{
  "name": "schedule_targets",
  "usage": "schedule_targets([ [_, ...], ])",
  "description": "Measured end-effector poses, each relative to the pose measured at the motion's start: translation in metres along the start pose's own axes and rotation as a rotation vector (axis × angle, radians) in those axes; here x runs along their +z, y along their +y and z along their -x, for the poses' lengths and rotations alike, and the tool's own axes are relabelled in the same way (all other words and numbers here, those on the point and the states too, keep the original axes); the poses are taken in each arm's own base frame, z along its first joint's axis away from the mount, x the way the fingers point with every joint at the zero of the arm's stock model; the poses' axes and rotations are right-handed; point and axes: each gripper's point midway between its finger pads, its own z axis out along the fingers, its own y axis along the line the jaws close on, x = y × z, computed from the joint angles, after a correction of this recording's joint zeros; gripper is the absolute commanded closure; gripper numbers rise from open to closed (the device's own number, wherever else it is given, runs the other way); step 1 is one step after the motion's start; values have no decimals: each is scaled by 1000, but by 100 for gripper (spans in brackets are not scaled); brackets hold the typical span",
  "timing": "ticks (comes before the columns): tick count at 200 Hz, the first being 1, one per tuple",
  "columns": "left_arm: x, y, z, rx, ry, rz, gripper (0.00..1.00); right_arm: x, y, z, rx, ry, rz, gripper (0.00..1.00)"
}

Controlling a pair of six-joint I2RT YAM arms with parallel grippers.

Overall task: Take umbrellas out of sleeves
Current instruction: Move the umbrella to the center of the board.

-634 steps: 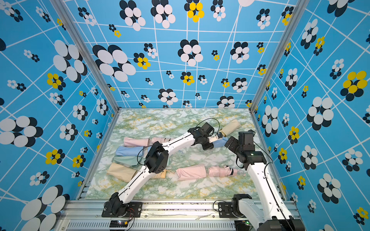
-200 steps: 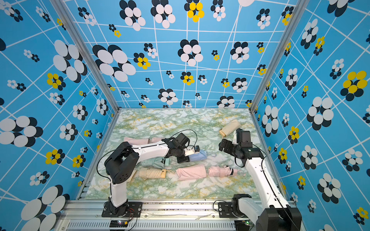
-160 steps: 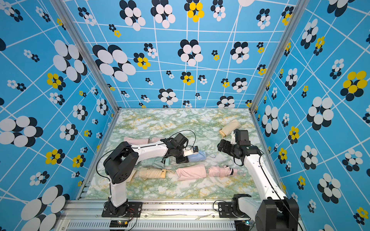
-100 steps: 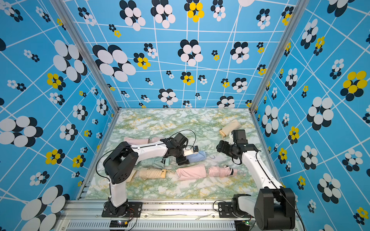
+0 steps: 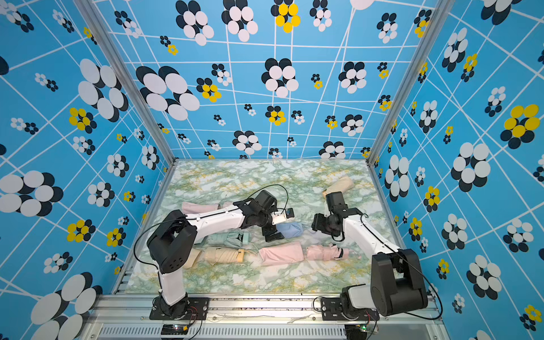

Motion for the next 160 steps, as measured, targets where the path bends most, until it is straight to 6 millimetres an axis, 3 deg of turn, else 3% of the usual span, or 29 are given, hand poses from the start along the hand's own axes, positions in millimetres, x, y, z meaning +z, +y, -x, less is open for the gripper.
schedule_targets([
  [38,8,4,9,8,-9,-2,1,11,2,-3,-11,20,-8,43],
  [86,24,-2,4,4,23,-16,2,24,5,-4,-21,35,-13,54],
  [160,33,-7,-2,-6,43,-25,8,38,-1,-10,-16,75,-37,67],
])
